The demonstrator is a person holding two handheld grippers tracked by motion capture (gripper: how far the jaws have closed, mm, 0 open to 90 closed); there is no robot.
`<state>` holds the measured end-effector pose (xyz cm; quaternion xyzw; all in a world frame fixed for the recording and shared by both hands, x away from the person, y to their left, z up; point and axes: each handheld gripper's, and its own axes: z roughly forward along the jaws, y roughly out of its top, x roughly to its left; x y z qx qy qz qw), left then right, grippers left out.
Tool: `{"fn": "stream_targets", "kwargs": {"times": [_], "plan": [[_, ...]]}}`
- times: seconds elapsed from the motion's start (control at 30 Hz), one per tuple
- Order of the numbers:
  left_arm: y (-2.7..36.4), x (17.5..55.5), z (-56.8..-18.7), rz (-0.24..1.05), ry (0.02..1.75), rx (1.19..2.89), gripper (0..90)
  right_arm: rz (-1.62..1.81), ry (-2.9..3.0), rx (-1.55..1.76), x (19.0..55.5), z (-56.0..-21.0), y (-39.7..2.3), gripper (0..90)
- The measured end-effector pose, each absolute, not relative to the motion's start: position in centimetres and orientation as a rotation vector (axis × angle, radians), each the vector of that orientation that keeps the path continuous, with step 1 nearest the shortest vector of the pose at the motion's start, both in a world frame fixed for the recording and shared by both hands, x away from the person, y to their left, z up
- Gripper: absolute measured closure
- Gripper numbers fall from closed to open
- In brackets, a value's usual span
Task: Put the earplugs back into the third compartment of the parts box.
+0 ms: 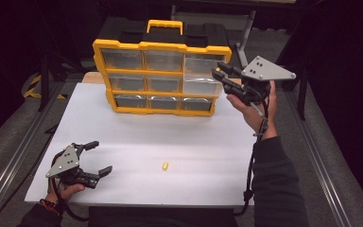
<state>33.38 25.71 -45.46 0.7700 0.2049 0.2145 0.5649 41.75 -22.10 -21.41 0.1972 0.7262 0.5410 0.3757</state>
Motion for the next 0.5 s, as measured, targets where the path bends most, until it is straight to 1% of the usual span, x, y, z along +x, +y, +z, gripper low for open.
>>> {"fn": "stream_targets", "kwargs": {"times": [0.2,0.5], "plan": [[25.6,33.3,-45.4,0.499,0.468,1.821,5.1,1.349,1.846,0.567,43.8,-20.6,-22.2,70.2],[25.6,33.3,-45.5,0.498,0.467,1.821,5.2,1.296,1.871,0.637,45.7,-21.3,-21.9,69.4]]}}
